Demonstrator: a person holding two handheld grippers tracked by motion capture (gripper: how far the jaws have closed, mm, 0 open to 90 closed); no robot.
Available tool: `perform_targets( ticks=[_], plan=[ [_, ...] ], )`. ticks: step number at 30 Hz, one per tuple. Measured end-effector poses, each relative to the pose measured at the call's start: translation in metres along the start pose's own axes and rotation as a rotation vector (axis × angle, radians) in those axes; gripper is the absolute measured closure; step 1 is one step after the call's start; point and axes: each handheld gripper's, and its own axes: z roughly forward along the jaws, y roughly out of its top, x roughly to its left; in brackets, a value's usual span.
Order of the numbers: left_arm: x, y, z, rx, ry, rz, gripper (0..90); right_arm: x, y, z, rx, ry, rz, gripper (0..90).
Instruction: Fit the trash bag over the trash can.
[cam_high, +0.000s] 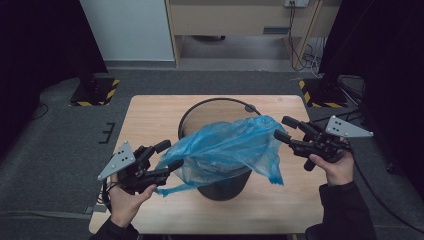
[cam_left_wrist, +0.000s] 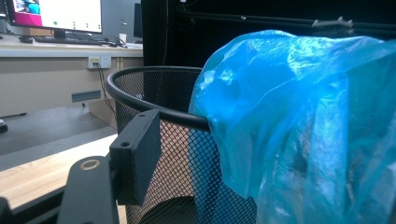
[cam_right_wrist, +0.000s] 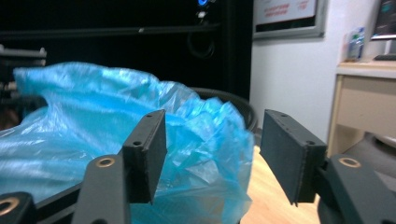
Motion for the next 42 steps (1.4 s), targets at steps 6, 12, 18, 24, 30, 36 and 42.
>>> perform_targets(
  ticks=[6, 12, 18, 24, 30, 36, 42],
  plan=[
    [0.003, 0.005, 0.001, -0.020, -0.001, -0.019, 34.2, -0.002, 0.000, 0.008, -0.012, 0.029, 0.012, 75.8],
    [0.010, 0.008, 0.004, -0.042, 0.023, -0.058, 42.8, -0.007, 0.005, 0.021, -0.016, -0.016, 0.074, 87.8],
    [0.019, 0.004, 0.007, -0.015, 0.082, -0.097, 61.3, -0.011, -0.004, 0.042, 0.017, -0.105, 0.029, 85.6],
    [0.023, -0.001, 0.013, 0.037, 0.079, -0.118, 72.3, -0.015, -0.011, 0.051, -0.016, -0.150, 0.032, 85.8],
    [0.017, -0.010, 0.010, 0.072, 0.033, -0.144, 71.8, -0.010, -0.012, 0.043, -0.017, -0.151, 0.036, 84.1],
    [0.008, -0.012, 0.009, 0.080, 0.010, -0.137, 77.8, 0.001, -0.013, 0.030, -0.013, -0.147, 0.039, 85.4],
    [0.018, -0.014, 0.019, 0.096, 0.063, -0.145, 84.1, -0.011, -0.019, 0.041, -0.025, -0.197, 0.058, 82.3]
  ],
)
